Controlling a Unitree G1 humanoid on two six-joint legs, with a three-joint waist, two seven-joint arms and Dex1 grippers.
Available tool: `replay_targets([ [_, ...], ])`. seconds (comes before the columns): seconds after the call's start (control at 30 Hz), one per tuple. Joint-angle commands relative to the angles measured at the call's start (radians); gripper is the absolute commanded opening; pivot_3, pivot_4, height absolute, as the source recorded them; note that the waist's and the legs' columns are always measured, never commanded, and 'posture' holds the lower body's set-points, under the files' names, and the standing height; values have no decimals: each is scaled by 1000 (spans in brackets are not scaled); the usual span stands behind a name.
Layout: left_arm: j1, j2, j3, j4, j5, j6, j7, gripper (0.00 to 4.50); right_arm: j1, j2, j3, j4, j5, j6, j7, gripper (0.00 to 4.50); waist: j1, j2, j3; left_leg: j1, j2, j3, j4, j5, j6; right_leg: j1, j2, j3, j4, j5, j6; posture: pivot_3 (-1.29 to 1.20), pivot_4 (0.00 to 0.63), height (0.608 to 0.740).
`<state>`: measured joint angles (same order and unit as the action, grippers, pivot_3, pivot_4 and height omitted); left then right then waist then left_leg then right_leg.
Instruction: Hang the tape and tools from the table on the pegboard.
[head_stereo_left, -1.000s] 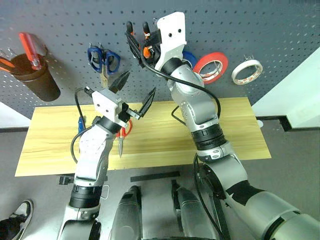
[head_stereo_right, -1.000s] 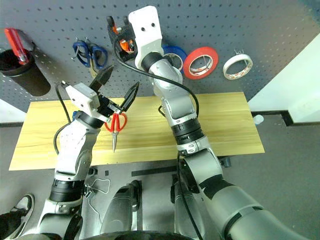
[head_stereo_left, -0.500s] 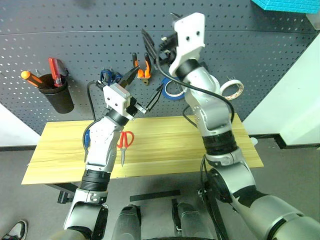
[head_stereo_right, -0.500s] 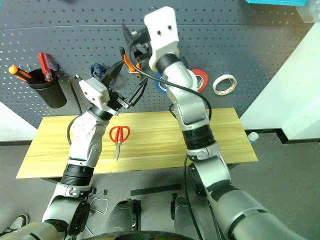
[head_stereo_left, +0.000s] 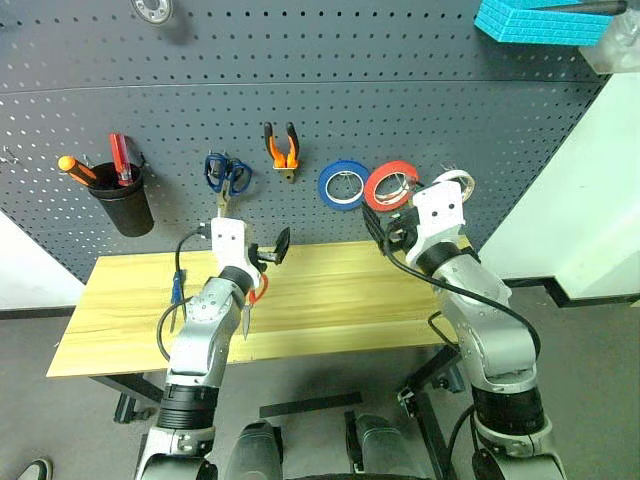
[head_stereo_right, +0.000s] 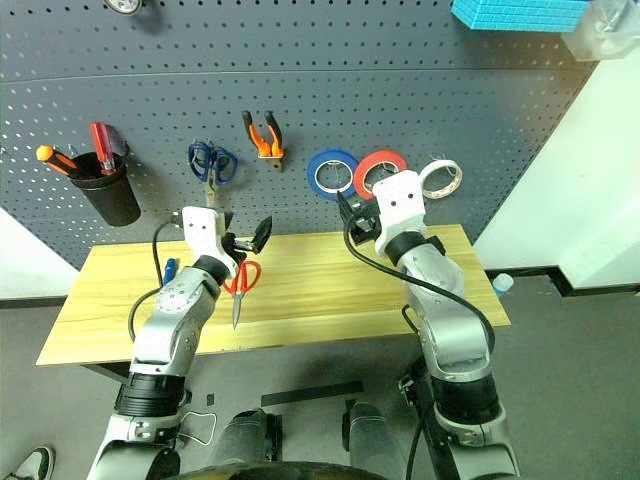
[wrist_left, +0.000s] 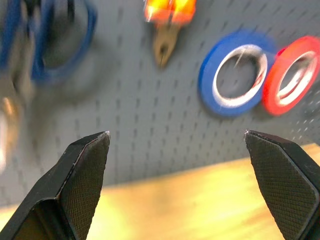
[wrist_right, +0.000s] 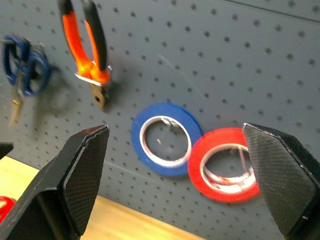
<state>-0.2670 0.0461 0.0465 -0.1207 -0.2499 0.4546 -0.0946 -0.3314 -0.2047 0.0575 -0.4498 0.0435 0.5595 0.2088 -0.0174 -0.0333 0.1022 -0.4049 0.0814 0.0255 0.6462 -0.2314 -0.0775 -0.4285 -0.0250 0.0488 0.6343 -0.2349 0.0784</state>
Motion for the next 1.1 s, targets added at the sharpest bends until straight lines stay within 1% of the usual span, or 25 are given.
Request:
replay_targets([
  [0.03, -45, -46, 71, -60, -45, 154, 115, 4500, -18, 0, 6, -30, -13, -5, -12, 4480, 1, 0, 0, 0, 0, 0, 0, 0, 0, 0, 0, 0, 0, 0, 0, 47, 77, 721],
  [0.13, -62, -91, 133, -42, -62, 293, 215, 4500, 10, 3, 24, -34, -20, 1, -18, 4480, 0, 0, 0, -1, 0, 0, -1, -1, 1, 0, 0, 0, -1, 0, 0, 42, 87, 721],
  [0.27, -102, -114, 226, 3, -74, 383, 303, 4500, 45, 7, 43, -49, -28, 17, -22, 4480, 4, 0, 1, -2, -1, 0, -1, -3, 5, 0, 0, 0, -2, -1, -1, 40, 104, 721],
  [0.33, -123, -94, 225, 41, -50, 391, 310, 4500, 59, 9, 49, -59, -29, 24, -23, 4480, 4, 0, 3, -2, -1, 0, -1, -3, 6, 0, 0, 0, -2, -1, -1, 36, 113, 721],
  [0.4, -139, -77, 221, 75, -31, 440, 328, 4500, 72, 8, 60, -73, -34, 35, -24, 4480, 5, 1, 5, -2, -1, 0, 0, -3, 6, 0, 0, 0, -2, -1, -1, 31, 123, 721],
  [0.5, -154, -60, 201, 119, 5, 439, 344, 4500, 88, 11, 71, -93, -36, 54, -26, 4480, 4, 1, 10, -2, -1, -1, 0, -3, 6, 0, 0, 0, -3, -2, -1, 28, 137, 721],
  [0.63, -186, -40, 176, 199, 57, 448, 367, 4500, 109, 12, 89, -111, -40, 71, -29, 4480, 4, 1, 23, -3, -1, -1, -1, -3, 6, -1, 0, 0, -3, -1, -2, 28, 154, 721],
  [0.77, -211, -37, 142, 274, 97, 510, 377, 4500, 115, 19, 102, -118, -44, 82, -38, 4480, 4, 2, 39, -3, -1, -1, -1, -4, 6, -1, 0, 0, -4, -1, -2, 28, 173, 721],
  [0.87, -207, -33, 112, 276, 122, 530, 369, 4500, 119, 28, 108, -124, -47, 90, -45, 4480, 4, 0, 49, -4, -1, -1, -1, -4, 7, -2, -1, 0, -4, -1, -2, 32, 181, 721],
  [1.1, -185, -28, 105, 271, 154, 579, 362, 4500, 138, 35, 117, -147, -53, 107, -60, 4480, 4, -1, 70, -5, -1, -1, -2, -6, 10, -4, -1, 0, -4, -2, -3, 25, 204, 721],
])
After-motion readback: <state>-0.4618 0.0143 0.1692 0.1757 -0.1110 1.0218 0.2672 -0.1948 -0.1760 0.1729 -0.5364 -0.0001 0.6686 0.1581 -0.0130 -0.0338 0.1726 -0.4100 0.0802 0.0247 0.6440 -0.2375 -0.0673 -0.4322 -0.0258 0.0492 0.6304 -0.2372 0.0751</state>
